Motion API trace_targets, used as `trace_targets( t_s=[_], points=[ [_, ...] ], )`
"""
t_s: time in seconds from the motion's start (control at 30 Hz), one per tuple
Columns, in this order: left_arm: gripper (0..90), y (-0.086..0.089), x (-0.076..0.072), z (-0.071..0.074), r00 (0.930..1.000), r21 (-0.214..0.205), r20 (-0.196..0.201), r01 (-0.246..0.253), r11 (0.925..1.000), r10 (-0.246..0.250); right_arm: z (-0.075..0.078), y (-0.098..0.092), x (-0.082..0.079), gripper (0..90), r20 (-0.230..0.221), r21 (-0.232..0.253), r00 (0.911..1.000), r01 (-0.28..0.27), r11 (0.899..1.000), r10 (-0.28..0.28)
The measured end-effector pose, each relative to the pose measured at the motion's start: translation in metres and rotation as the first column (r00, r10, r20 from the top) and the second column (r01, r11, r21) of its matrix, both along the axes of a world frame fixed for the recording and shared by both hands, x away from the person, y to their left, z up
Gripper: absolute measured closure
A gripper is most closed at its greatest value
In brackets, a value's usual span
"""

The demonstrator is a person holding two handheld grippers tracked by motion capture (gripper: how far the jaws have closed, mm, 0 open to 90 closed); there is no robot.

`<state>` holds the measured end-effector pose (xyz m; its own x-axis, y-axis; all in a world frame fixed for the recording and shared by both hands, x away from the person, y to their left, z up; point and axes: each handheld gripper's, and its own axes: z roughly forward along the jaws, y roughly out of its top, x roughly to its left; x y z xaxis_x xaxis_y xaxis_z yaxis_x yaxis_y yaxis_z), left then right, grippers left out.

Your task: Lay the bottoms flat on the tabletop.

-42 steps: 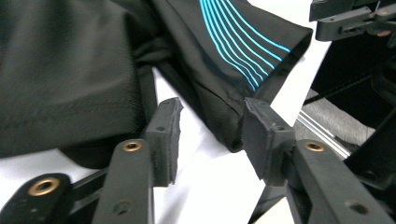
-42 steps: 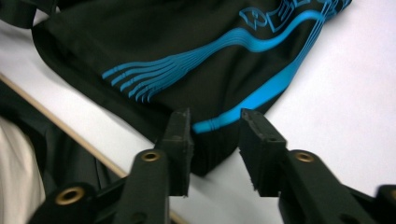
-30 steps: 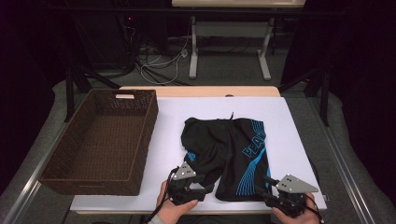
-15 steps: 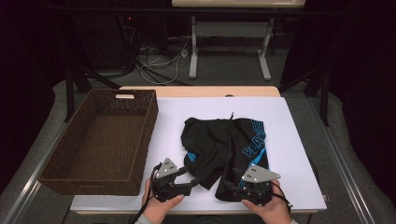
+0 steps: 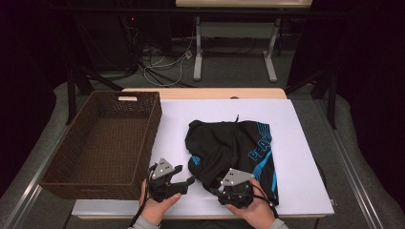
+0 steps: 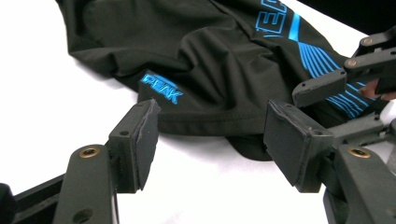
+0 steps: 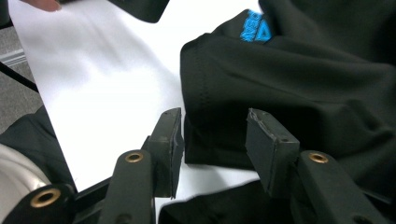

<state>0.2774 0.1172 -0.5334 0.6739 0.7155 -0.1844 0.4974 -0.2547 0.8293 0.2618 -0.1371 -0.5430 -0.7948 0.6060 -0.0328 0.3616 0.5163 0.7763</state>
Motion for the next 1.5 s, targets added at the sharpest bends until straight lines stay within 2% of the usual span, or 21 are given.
trace_targets(
  t_s=[0.13, 0.2, 0.3, 0.37, 0.43, 0.47, 0.57, 0.63, 0.67, 0.8, 0.83, 0.87, 1.0, 1.1, 1.2, 1.43, 1.5],
  points=[
    [30.2, 0.002, 0.001, -0.003, 0.9997, -0.01, -0.014, -0.019, 0.9998, 0.019, -0.007, 0.009, 0.004, 56.8, -0.018, -0.031, 0.9998, -0.003, 1.0, 0.003],
    [29.2, 0.001, 0.001, -0.004, 0.9993, -0.031, -0.023, -0.031, 0.999, 0.03, -0.009, 0.012, 0.006, 57.4, -0.026, -0.042, 0.9997, -0.006, 0.999, 0.005],
    [26.8, 0.003, 0.003, -0.005, 0.9992, -0.018, -0.024, -0.033, 0.9993, 0.032, -0.013, 0.016, 0.007, 59.7, -0.022, -0.063, 0.9997, 0.008, 0.998, -0.01],
    [25.4, 0.003, 0.003, -0.007, 0.999, -0.017, -0.024, -0.038, 0.9991, 0.037, -0.015, 0.018, 0.01, 63.4, -0.035, -0.091, 0.9989, 0.027, 0.995, -0.031],
    [24.7, 0.001, 0.003, -0.008, 0.9987, -0.027, -0.028, -0.044, 0.9987, 0.043, -0.017, 0.018, 0.012, 66.3, -0.033, -0.073, 0.9985, 0.041, 0.996, -0.043],
    [24.6, 0.002, 0.004, -0.008, 0.9989, -0.019, -0.028, -0.038, 0.9991, 0.038, -0.016, 0.018, 0.013, 68.9, -0.04, -0.076, 0.998, 0.046, 0.996, -0.049],
    [24.1, 0.001, 0.004, -0.01, 0.9992, -0.007, -0.017, -0.036, 0.9993, 0.036, -0.016, 0.018, 0.014, 82.2, -0.054, -0.066, 0.9976, 0.04, 0.997, -0.044],
    [24.2, 0.001, 0.005, -0.011, 0.9993, 0.001, -0.015, -0.033, 0.9994, 0.033, -0.016, 0.016, 0.013, 85.4, -0.05, -0.068, 0.9979, 0.038, 0.997, -0.041],
    [24.2, 0.002, 0.005, -0.011, 0.9994, 0.002, -0.021, -0.029, 0.9996, 0.029, -0.015, 0.015, 0.013, 85.8, -0.062, -0.069, 0.9973, 0.035, 0.997, -0.04],
    [24.7, 0.001, 0.005, -0.012, 0.9991, 0.005, -0.03, -0.03, 0.9995, 0.03, -0.009, 0.01, 0.011, 86.5, -0.053, -0.035, 0.998, 0.032, 0.999, -0.034],
    [25.1, 0.001, 0.005, -0.012, 0.9994, 0.008, -0.021, -0.027, 0.9996, 0.027, -0.006, 0.008, 0.01, 86.5, -0.055, -0.021, 0.9978, 0.036, 0.999, -0.037],
    [25.4, 0.001, 0.005, -0.013, 0.9996, 0.014, -0.018, -0.023, 0.9996, 0.023, -0.003, 0.006, 0.009, 86.5, -0.042, 0.014, 0.9984, 0.038, 0.999, -0.038],
    [27.7, -0.002, 0.005, -0.014, 0.9996, 0.027, -0.018, -0.024, 0.9994, 0.024, 0.01, -0.004, 0.004, 86.6, -0.027, 0.085, 0.9985, 0.049, 0.995, -0.047],
    [30.1, -0.005, 0.008, -0.016, 0.9986, 0.0, -0.05, -0.02, 0.9998, 0.02, 0.022, -0.011, 0.003, 86.7, 0.023, 0.124, 0.9973, 0.067, 0.99, -0.07],
    [31.2, -0.008, 0.009, -0.016, 0.9994, 0.021, -0.033, -0.012, 0.9997, 0.013, 0.032, -0.018, 0.006, 86.7, 0.058, 0.143, 0.9937, 0.086, 0.986, -0.095],
    [34.3, -0.014, 0.014, -0.019, 0.9993, 0.044, -0.031, -0.017, 0.9989, 0.019, 0.048, -0.04, 0.019, 86.8, 0.085, 0.206, 0.9833, 0.141, 0.968, -0.161],
    [34.5, -0.018, 0.016, -0.02, 0.9994, 0.049, -0.029, -0.016, 0.9987, 0.018, 0.051, -0.045, 0.021, 86.8, 0.075, 0.215, 0.9811, 0.159, 0.964, -0.179]
  ],
)
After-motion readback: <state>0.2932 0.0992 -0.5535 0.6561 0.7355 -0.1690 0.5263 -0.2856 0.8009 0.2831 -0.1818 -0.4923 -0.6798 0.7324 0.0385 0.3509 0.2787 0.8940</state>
